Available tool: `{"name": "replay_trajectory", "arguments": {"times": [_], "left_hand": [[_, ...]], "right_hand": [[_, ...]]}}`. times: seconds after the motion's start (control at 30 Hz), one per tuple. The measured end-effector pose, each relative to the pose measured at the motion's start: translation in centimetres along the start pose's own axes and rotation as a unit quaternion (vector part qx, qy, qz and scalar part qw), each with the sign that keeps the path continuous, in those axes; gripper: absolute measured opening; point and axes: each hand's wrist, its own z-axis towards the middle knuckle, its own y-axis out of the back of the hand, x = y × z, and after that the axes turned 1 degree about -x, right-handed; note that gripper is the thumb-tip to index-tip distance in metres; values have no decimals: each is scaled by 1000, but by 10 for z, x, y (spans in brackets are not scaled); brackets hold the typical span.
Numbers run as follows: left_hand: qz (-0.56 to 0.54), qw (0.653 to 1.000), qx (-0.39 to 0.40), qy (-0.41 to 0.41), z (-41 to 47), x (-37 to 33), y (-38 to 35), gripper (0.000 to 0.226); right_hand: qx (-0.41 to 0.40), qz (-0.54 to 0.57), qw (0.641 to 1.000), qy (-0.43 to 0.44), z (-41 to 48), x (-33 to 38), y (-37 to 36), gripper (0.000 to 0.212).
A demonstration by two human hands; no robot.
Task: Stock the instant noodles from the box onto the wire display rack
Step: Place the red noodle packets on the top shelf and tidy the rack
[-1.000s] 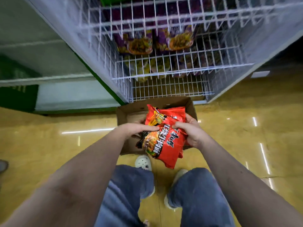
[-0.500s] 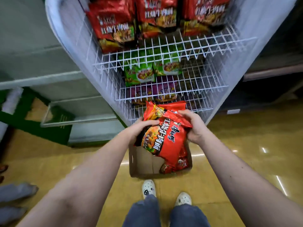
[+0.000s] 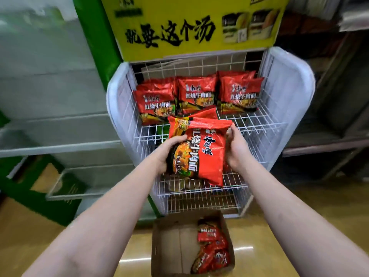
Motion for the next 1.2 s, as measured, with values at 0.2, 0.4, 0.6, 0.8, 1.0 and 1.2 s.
{"name": "replay_trajectory", "arguments": {"times": [0.2,0.4,0.6,0.8,1.0,1.2], "left_hand": [[-25,998,15,-62,16,-55,31,38],[-151,982,14,-111,39,-75,43,26],[-229,968,3,-101,51,-78,43,32],[-273,954,-9,-122,75,-93,30,34],[-292,947,-40,-127,104,-109,-13,38],[-285,947,-64,-134,127,-123,-36,35]], "right_hand": [[-3,-77,995,61,21,32,-35,36],[-18,-81,993,87,36,18,-42,28],[11,-114,990,83,51,5,-52,22],[59,-157,981,102,78,13,-53,22],[59,-165,979,109,121,41,-39,21],[36,-170,977,122,151,60,-22,27]]}}
